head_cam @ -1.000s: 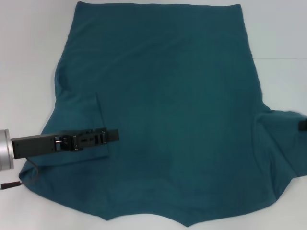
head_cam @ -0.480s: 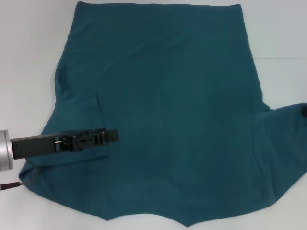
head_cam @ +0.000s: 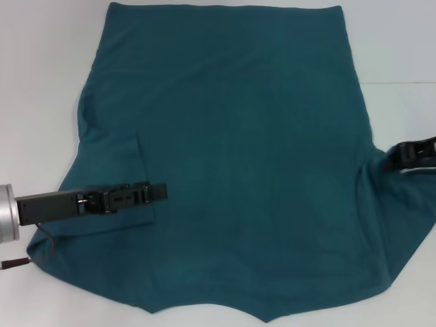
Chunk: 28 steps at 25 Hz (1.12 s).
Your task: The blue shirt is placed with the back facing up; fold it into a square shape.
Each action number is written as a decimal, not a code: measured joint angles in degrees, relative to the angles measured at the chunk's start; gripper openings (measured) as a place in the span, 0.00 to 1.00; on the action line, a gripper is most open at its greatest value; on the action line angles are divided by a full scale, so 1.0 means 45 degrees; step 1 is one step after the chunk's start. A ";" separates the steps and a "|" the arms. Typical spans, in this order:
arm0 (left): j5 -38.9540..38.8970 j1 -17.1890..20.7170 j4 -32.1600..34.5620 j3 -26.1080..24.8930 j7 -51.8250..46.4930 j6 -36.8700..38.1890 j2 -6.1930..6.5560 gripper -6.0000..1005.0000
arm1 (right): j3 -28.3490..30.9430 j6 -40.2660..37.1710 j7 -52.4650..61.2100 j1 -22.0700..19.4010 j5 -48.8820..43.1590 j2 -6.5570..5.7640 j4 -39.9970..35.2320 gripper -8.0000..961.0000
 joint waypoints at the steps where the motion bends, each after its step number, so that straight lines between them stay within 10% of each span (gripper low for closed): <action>1: 0.0000 0.0000 0.0000 -0.0005 0.0000 -0.0023 -0.0004 0.65 | -0.0168 -0.0114 0.0149 0.0086 0.0000 0.0071 0.0002 0.05; 28: -0.0020 -0.0026 -0.0081 -0.0059 -0.0078 -0.0501 -0.0057 0.65 | -0.0966 0.1091 0.2073 0.1087 0.1408 0.0567 0.0604 0.08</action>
